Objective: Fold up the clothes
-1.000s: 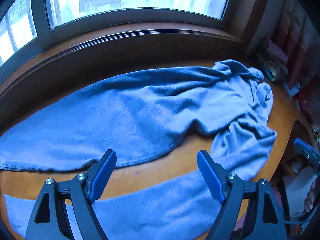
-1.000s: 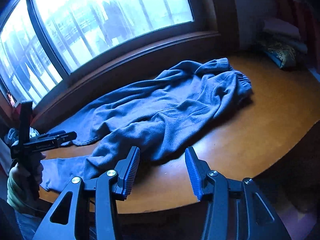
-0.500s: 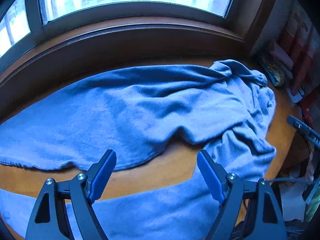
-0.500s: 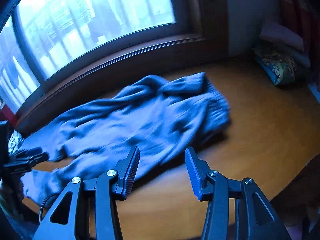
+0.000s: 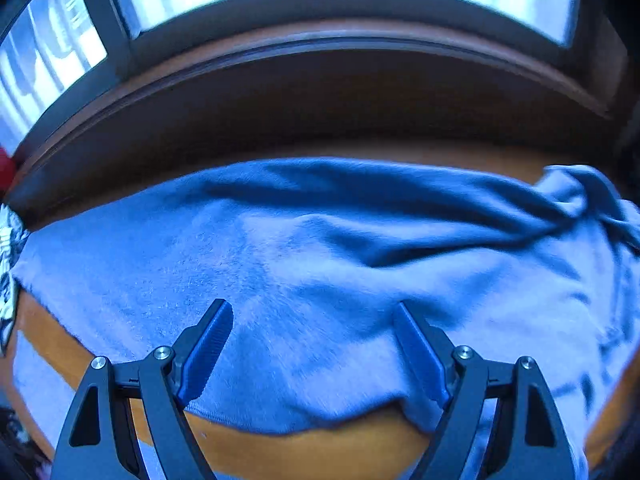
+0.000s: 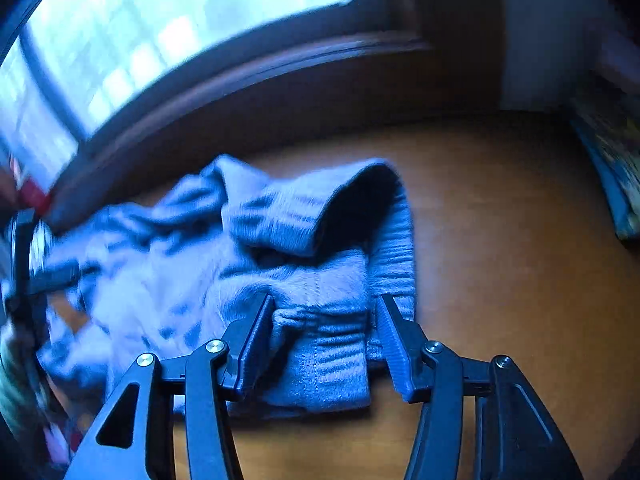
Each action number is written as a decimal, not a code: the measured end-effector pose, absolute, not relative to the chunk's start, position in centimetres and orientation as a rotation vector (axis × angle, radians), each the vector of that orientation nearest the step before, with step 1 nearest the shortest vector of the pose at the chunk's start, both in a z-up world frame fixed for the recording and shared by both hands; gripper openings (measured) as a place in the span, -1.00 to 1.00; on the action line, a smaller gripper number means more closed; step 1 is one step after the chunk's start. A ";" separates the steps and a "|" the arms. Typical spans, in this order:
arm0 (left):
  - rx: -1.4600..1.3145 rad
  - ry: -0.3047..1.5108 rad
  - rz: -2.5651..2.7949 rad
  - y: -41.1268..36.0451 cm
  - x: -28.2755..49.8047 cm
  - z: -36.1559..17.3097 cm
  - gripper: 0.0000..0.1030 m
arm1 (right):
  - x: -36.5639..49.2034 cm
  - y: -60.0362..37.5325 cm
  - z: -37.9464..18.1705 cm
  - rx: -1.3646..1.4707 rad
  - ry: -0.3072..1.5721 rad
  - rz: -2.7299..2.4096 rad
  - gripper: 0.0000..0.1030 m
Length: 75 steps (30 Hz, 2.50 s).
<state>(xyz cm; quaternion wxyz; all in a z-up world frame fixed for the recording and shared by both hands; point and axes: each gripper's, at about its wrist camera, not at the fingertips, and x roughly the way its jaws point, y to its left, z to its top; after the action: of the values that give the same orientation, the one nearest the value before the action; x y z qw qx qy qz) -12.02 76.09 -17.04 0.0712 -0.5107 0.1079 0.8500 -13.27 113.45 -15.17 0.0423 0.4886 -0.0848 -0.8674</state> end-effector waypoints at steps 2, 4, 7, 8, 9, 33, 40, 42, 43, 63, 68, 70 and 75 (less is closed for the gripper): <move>-1.587 0.271 2.563 75.7 -12.3 -17.7 0.61 | -12.6 112.5 -15.6 1.549 -0.084 -2.600 -0.11; -1.620 0.217 2.567 75.4 -12.3 -18.1 0.62 | -11.2 111.5 -15.5 1.569 0.047 -2.555 -0.12; -1.642 0.149 2.572 74.9 -11.9 -18.3 0.74 | -8.7 110.5 -15.4 1.597 0.154 -2.481 -0.12; -1.648 0.131 2.576 74.8 -11.7 -18.4 0.78 | -8.0 110.4 -15.4 1.605 0.163 -2.455 -0.10; -1.655 0.115 2.582 74.7 -11.5 -18.4 0.81 | -7.3 110.2 -15.3 1.613 0.170 -2.428 -0.09; -1.574 0.220 2.608 77.8 -7.9 -14.8 0.83 | -13.0 111.8 -12.2 1.164 0.526 -2.474 0.12; -1.555 0.307 2.505 81.8 -8.2 -14.2 0.83 | -13.7 111.8 -12.0 1.157 0.483 -2.386 0.12; -1.551 0.349 2.479 82.9 -8.2 -14.2 0.83 | -12.8 112.3 -10.7 1.122 0.443 -2.339 0.12; -1.548 0.372 2.465 83.5 -8.5 -14.4 0.83 | -12.5 112.4 -10.3 1.114 0.436 -2.308 0.13; -1.467 0.424 2.525 87.9 -16.1 -12.8 0.83 | -22.7 121.1 -13.2 1.360 -0.188 -2.671 -0.51; -1.407 0.439 2.505 87.3 -13.1 -10.8 0.83 | -19.8 119.9 -10.9 1.227 -0.018 -2.793 -0.36; -1.422 0.476 2.477 87.2 -12.0 -11.2 0.83 | -18.9 118.7 -10.4 1.196 -0.013 -2.675 -0.34; -1.455 0.473 2.411 87.1 -8.8 -11.6 0.83 | -19.1 111.6 -13.1 1.279 0.119 -2.234 -0.34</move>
<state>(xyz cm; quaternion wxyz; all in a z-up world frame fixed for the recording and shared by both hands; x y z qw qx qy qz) -8.80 87.11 -11.59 0.1425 -0.5045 0.1641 0.8356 -19.09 111.57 -13.13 0.2787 0.4768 0.0442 -0.8325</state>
